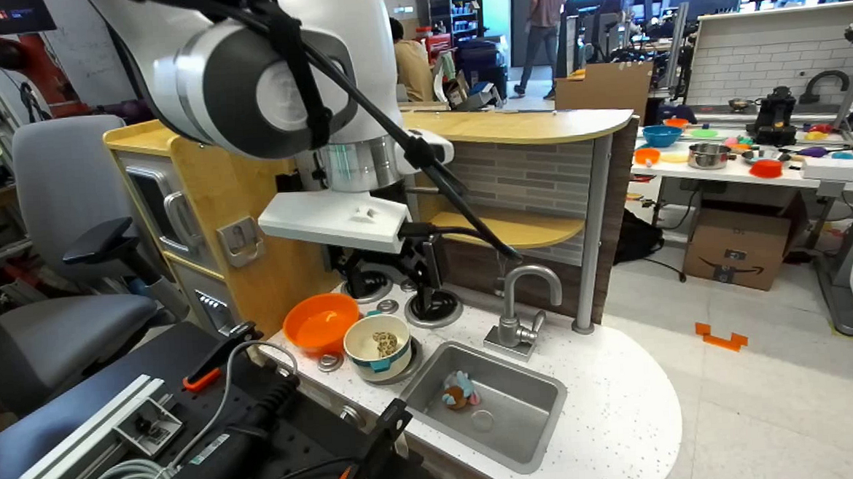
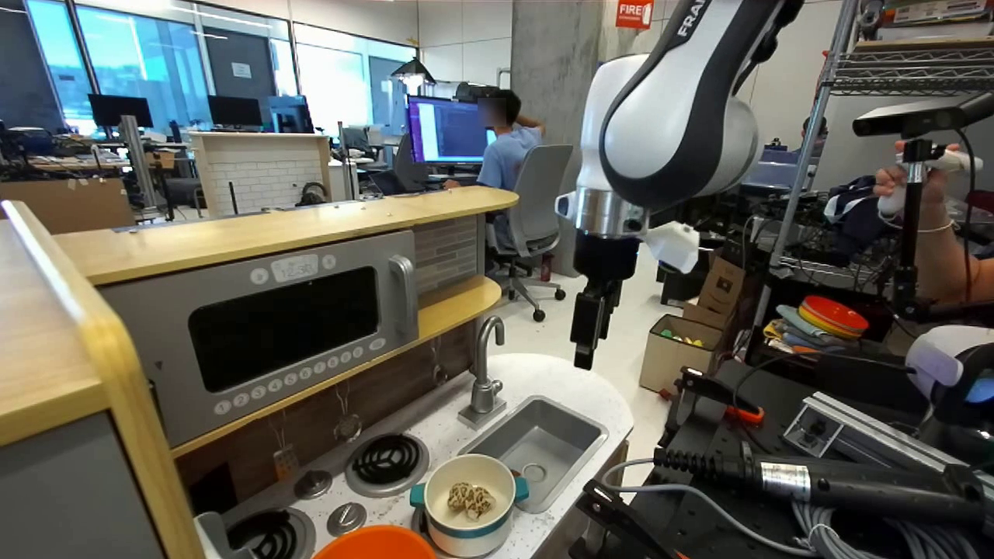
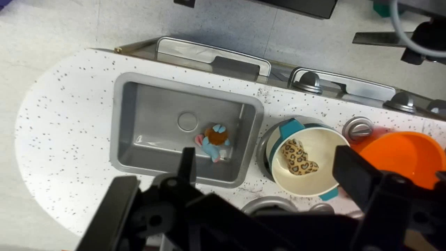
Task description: Remove the brown toy from the sink and put it in the white pot
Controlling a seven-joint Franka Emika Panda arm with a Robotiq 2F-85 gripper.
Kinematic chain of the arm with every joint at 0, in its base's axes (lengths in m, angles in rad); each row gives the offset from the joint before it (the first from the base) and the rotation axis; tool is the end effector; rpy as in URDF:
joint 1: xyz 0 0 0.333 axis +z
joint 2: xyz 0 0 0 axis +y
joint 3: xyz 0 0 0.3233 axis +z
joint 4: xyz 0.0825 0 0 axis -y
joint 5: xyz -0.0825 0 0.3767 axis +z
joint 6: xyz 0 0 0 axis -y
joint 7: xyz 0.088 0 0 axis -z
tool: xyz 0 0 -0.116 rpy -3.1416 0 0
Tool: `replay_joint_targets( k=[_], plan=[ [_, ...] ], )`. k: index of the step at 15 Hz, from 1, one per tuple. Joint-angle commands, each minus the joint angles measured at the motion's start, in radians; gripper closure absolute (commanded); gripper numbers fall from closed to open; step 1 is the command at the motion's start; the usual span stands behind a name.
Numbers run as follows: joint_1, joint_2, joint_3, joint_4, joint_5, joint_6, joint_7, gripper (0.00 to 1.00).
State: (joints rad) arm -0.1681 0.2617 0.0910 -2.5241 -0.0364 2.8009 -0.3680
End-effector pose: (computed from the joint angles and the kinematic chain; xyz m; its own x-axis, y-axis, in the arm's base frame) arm 0.4607 -0.0319 0.1855 0.9485 0.3162 0.0195 0.3163 -0.9486 -0.0040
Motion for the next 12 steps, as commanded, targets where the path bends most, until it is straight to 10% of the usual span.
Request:
replay_joint_targets(
  k=[1,12],
  plan=[
    [-0.081,-0.25,0.027,-0.134,0.203,-0.069,-0.127,0.0],
    [-0.016,-0.52,-0.174,-0.034,0.006,-0.581,0.056,0.0]
  ],
)
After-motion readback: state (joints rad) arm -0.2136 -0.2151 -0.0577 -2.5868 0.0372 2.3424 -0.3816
